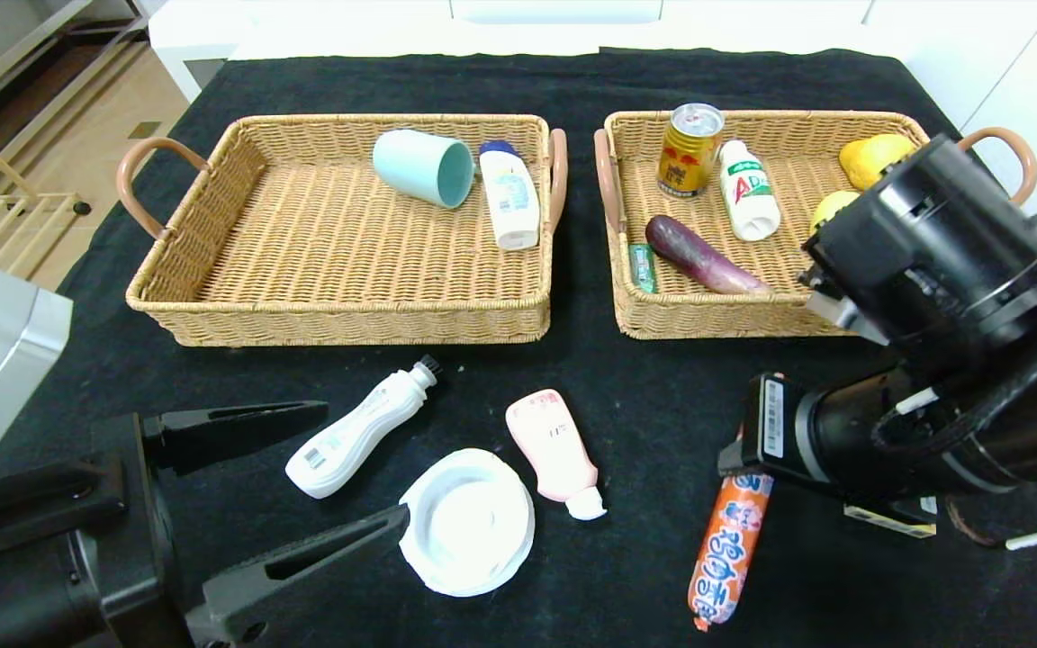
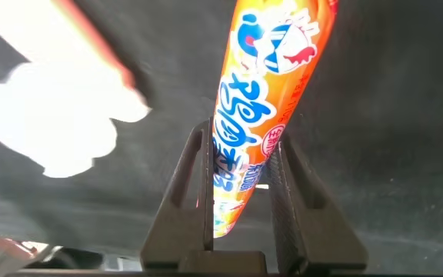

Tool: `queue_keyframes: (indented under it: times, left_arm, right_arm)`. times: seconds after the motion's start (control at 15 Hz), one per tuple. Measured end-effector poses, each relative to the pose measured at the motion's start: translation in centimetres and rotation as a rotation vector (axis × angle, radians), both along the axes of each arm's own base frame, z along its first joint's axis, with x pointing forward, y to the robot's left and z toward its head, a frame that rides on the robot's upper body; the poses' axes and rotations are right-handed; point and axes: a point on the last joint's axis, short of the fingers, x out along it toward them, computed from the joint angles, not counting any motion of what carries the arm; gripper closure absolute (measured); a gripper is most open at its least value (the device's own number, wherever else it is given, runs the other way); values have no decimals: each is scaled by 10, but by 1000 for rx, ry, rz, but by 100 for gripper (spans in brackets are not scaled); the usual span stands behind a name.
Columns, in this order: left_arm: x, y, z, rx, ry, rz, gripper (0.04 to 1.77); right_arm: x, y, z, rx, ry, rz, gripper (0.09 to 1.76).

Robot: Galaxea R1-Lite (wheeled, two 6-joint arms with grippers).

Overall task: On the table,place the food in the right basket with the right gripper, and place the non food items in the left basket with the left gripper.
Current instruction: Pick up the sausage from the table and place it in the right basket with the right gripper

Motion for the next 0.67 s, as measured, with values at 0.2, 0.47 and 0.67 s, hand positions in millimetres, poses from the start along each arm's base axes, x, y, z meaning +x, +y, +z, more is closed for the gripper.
queue_keyframes:
  times: [0.2,0.47,0.67]
  left_arm:
    - [0,0,0,0,-2,0,9]
    - [0,0,0,0,-2,0,9]
    - [0,0,-1,3,1,0,9]
  right_arm:
    - [5,-14,32,36,-84,-13,134]
    - [24,-36,73,113,-227,-95,134]
    - [46,-46,97,191,-370,-162,134]
